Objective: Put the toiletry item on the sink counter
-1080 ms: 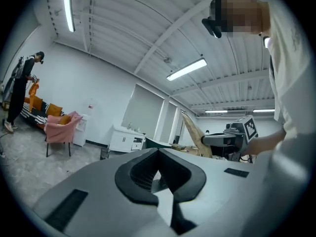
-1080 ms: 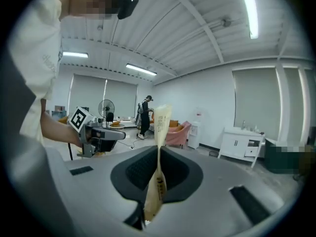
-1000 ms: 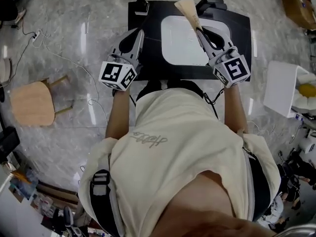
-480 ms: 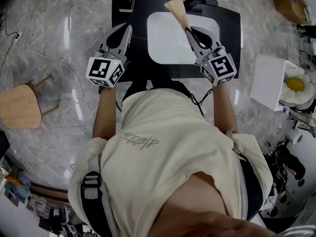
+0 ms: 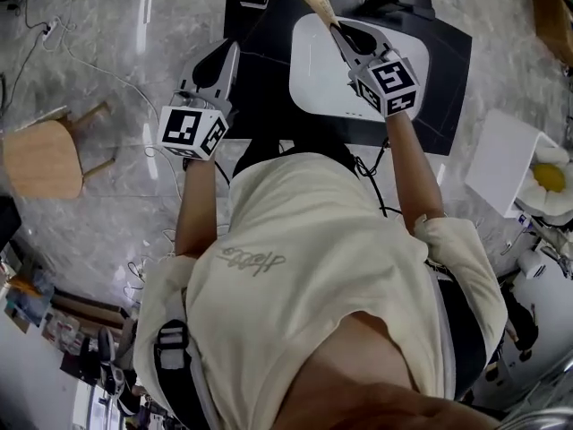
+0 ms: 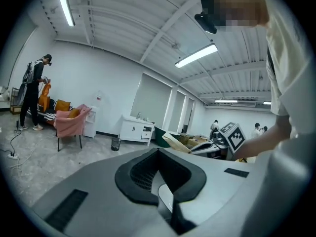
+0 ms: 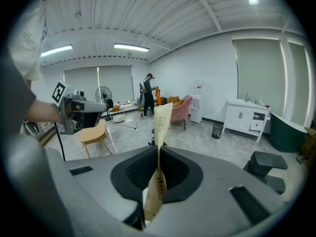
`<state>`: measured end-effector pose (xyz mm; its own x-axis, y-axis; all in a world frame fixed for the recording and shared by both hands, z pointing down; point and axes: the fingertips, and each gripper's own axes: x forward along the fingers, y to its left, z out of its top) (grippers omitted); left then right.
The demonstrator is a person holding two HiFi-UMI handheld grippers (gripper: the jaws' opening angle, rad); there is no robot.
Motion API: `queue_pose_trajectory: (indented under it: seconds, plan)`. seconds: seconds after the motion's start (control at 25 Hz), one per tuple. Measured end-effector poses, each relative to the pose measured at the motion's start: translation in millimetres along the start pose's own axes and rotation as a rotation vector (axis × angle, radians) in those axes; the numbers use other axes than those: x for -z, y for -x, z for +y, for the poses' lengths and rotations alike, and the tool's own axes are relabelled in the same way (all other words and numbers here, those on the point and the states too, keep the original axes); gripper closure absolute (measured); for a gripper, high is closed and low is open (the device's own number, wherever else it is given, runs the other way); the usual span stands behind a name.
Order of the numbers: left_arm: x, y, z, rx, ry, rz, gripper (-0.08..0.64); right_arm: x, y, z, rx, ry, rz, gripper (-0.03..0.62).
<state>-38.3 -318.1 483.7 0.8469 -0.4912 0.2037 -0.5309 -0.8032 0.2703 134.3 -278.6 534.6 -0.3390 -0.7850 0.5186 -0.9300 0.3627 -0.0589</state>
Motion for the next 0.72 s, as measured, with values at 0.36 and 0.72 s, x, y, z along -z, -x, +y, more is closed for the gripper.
queue_pose_trajectory:
  seconds: [0.36, 0.72]
  plan:
    - [22.4, -24.5, 27.3, -0.015, 0.055, 0.028, 0.558, 24.4, -79.3, -37.6, -0.047, 0.033, 0.139, 0.58]
    - [40.4, -42.2, 38.9, -0.025, 0.091, 0.047, 0.558, 53.9, -138.5, -59.9, -0.079, 0.061, 0.231, 0.58]
